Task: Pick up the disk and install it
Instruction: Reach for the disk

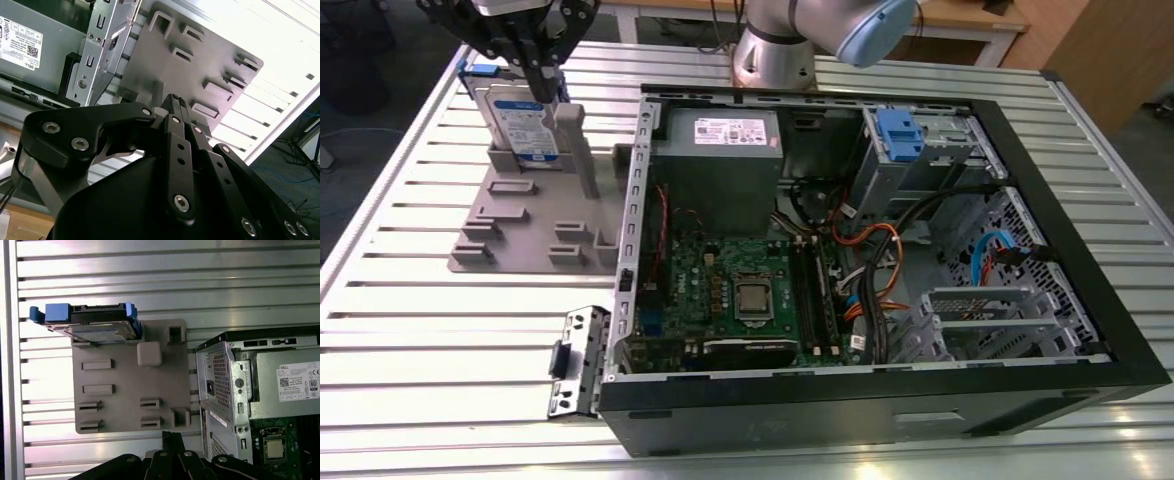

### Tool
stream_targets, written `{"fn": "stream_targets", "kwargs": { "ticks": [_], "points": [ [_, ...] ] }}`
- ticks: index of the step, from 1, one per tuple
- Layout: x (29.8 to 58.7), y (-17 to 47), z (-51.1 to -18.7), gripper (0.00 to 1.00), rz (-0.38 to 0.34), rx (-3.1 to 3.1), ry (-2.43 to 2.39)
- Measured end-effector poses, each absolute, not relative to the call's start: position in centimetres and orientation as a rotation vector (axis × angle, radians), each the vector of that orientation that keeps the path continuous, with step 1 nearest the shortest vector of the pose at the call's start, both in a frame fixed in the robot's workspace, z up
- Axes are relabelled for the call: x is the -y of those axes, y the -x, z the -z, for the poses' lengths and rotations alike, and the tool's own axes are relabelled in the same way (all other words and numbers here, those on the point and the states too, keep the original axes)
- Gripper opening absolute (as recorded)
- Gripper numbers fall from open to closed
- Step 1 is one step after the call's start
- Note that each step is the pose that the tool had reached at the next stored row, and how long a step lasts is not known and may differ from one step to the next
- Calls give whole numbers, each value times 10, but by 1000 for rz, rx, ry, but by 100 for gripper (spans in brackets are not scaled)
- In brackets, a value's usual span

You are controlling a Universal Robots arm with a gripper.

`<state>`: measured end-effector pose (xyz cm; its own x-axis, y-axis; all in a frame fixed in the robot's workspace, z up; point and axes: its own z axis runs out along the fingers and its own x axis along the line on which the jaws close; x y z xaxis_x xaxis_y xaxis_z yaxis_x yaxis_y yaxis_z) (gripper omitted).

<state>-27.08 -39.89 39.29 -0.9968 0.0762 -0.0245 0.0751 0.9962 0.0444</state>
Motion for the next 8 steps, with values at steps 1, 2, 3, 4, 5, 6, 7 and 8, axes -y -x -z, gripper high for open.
{"fn": "stream_targets", "kwargs": {
  "ticks": [1, 2, 3, 4, 5, 6, 7, 8],
  "points": [
    [399, 272, -393, 10, -68, -3112, -118],
    [399, 272, -393, 10, -68, -3112, -118],
    [399, 273, -393, 10, -68, -3112, -118],
    [399, 274, -393, 10, -68, -3112, -118],
    [399, 275, -393, 10, -68, -3112, -118],
    [399, 275, -393, 10, -68, -3112, -118],
    [399, 276, -393, 10, -68, -3112, -118],
    [399, 277, -393, 10, -68, -3113, -118]
  ]
}}
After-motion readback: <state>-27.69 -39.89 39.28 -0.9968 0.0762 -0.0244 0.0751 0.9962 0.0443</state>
